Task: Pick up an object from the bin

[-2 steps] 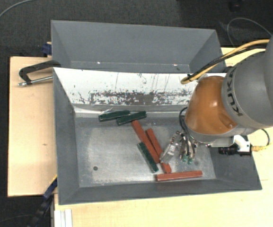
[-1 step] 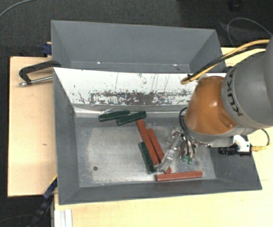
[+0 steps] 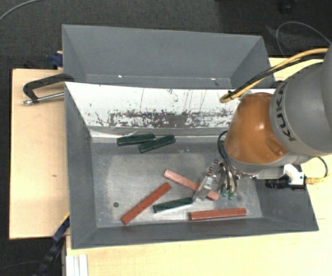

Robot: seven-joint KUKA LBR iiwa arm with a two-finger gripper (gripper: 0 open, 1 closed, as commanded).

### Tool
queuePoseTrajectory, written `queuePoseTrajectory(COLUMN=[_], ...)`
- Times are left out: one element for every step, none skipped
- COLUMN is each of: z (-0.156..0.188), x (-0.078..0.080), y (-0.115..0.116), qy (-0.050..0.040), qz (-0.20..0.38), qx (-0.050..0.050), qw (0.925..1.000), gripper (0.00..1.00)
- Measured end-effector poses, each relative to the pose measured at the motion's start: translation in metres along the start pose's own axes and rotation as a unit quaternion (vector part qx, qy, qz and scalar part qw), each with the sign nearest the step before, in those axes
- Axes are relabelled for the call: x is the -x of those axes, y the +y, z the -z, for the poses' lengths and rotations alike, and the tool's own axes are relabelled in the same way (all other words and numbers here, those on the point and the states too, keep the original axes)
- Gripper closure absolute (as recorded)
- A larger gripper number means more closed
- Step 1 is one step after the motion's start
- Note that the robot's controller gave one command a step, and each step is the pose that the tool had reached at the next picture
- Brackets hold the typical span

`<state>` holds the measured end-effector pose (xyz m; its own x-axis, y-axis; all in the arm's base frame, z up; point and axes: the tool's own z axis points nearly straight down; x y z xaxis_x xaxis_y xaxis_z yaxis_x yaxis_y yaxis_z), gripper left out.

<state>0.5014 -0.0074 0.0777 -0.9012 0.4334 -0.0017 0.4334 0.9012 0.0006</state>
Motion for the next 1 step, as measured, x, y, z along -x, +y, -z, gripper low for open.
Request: queuePoseTrajectory(z=[0.1320], x=[0.0152], y=[-0.0158], qy=[-0.0006], qz=[-0.007], qx=[0.001], qw=[1.0000], gripper=[1.00])
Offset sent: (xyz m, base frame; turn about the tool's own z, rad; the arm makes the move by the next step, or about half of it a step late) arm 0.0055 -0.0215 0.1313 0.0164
